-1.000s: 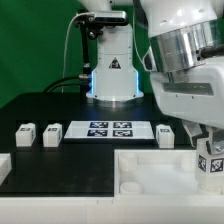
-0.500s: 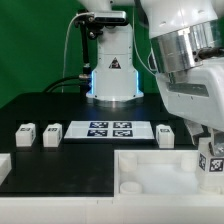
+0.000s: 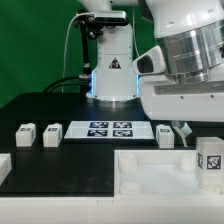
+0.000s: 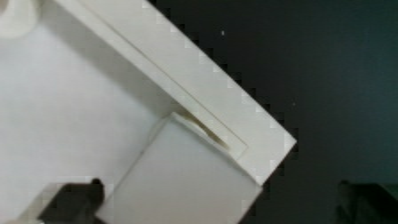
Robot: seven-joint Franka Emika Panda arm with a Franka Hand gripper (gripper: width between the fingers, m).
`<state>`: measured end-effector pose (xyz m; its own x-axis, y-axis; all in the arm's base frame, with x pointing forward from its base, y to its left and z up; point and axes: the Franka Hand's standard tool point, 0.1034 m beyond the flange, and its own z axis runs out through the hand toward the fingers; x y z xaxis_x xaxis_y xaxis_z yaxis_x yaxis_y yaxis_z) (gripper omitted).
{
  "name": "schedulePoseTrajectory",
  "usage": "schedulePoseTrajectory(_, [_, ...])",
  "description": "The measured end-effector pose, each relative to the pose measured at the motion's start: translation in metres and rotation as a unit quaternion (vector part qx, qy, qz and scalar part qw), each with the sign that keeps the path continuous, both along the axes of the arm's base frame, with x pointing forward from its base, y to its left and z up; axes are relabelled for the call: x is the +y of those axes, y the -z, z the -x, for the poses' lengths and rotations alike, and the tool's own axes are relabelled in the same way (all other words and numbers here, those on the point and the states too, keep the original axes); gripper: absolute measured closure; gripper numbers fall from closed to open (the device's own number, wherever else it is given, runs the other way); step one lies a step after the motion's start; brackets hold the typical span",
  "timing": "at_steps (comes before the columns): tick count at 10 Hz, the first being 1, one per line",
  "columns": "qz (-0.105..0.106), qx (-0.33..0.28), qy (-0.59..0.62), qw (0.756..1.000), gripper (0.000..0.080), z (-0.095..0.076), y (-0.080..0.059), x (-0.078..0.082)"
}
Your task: Assemble one leg
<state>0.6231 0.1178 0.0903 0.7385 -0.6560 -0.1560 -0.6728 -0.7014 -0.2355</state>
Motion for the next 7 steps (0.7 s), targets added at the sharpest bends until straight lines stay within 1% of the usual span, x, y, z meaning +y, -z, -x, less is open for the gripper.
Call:
schedulePoseTrajectory(1, [0.003, -0.016, -0.054, 0.998, 0.0151, 0.0, 0.0, 0.0])
schedulePoseTrajectory(2, [0.014, -0.034, -0.125, 0.992, 0.0151, 0.0, 0.001, -0.001])
schedulePoseTrajectory(3, [0.028, -0.054, -0.205, 0.977, 0.0151, 0.001, 0.003, -0.003])
schedulePoseTrajectory(5, [0.043, -0.081, -0.315, 0.945, 0.0151, 0.002, 0.012, -0.004])
schedulePoseTrajectory(6, [0.047, -0.088, -0.337, 0.936, 0.0151, 0.002, 0.014, 0.0])
schedulePoseTrajectory(7, [0.045, -0.085, -0.322, 0.942, 0.0151, 0.002, 0.014, 0.0])
